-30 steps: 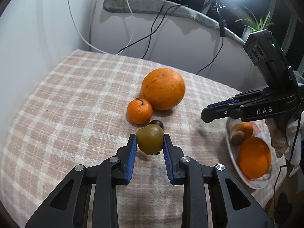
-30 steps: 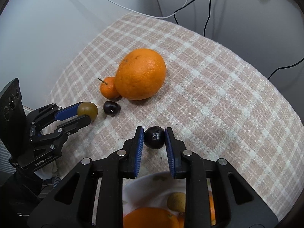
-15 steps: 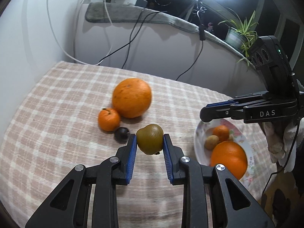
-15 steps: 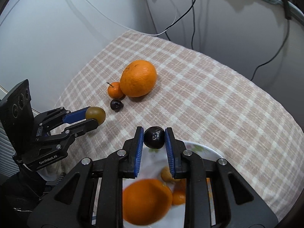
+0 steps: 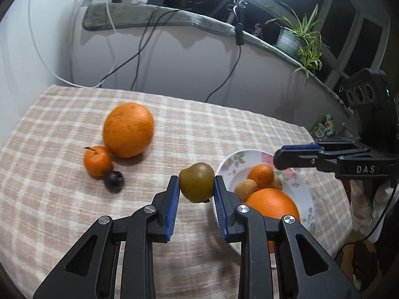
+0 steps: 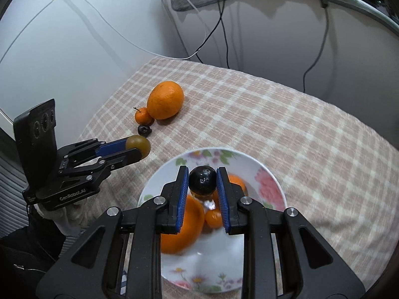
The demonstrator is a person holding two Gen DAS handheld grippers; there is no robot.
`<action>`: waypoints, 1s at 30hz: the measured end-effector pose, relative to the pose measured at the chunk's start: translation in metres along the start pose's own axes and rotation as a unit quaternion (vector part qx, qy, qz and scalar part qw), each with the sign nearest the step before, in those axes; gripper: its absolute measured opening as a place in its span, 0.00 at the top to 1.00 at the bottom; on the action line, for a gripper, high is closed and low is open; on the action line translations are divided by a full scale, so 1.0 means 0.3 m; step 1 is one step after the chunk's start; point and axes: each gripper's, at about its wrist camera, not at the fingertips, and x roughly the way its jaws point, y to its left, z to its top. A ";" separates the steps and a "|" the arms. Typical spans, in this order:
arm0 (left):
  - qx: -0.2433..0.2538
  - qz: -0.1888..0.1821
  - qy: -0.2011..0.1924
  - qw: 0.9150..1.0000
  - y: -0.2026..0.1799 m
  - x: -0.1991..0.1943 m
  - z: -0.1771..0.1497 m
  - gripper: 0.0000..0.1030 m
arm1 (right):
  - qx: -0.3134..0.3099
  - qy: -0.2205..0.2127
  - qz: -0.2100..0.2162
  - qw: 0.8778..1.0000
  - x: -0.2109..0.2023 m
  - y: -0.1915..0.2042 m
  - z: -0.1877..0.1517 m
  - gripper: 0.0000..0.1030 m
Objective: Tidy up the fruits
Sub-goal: 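Carry the green kiwi and dark plum over the plate with both grippers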
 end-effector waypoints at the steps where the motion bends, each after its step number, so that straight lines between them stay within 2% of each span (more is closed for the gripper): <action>1: 0.001 -0.002 0.001 1.000 -0.007 0.004 0.001 0.75 | 0.003 -0.003 0.000 1.000 -0.008 -0.007 -0.013 0.77; 13: 0.009 -0.018 0.012 1.000 -0.064 0.045 0.011 0.75 | 0.015 -0.007 -0.007 1.000 -0.049 -0.035 -0.151 0.77; 30: 0.021 -0.020 0.023 0.999 -0.104 0.070 0.017 0.75 | 0.006 0.007 -0.006 1.000 -0.030 -0.025 -0.207 0.77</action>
